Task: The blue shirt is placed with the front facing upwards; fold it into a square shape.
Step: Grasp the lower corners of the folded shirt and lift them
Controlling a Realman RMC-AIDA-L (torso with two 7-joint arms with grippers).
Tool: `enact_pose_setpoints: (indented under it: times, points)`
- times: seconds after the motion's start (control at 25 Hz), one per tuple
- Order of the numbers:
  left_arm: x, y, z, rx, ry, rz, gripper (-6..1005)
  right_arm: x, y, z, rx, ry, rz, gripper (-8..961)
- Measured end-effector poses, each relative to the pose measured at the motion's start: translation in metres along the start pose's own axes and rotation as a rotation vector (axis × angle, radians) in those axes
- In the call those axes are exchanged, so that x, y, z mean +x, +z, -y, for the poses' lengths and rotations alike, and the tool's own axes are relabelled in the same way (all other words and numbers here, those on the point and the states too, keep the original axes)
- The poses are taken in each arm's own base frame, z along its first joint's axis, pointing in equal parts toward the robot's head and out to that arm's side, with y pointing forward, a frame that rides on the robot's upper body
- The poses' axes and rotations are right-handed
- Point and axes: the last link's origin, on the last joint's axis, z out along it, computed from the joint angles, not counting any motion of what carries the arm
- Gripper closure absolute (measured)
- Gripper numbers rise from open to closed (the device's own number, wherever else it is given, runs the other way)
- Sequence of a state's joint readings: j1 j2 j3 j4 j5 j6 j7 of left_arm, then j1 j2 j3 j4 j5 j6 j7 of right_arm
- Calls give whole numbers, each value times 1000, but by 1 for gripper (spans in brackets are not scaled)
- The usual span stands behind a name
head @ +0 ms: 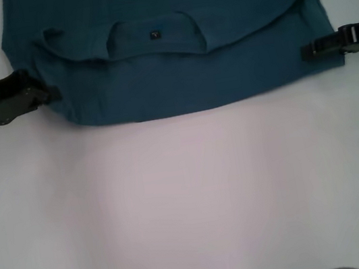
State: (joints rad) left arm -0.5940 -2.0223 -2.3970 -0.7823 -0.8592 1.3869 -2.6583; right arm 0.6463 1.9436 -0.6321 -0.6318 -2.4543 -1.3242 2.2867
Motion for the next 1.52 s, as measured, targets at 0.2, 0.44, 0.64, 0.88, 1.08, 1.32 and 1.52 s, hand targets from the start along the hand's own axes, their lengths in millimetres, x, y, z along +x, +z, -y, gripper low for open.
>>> enact_pose_setpoints:
  times: [0.2, 0.44, 0.64, 0.88, 1.08, 1.32, 1.52]
  points:
    - [1, 0, 0, 0, 0, -3, 1002, -3, 7, -9, -7, -4, -34, 102]
    - [0, 0, 1, 1, -3, -3, 1001, -6, -1, -7, 6, 23, -28, 184]
    - [1, 1, 0, 0, 0, -3, 1001, -5, -5, -8, -7, 25, -43, 285]
    - [0, 1, -1, -1, 0, -1, 1001, -4, -13, -9, -15, 19, -56, 504]
    - [-1, 0, 0, -2, -1, 5, 1000, 0, -14, -7, -3, 22, -70, 739]
    - [-18, -16, 4, -31, 35, 121, 1000, 14, -20, -12, -43, 21, -187, 887]
    - [-37, -39, 10, -67, 60, 229, 1000, 31, -30, -18, -85, 30, -342, 887]
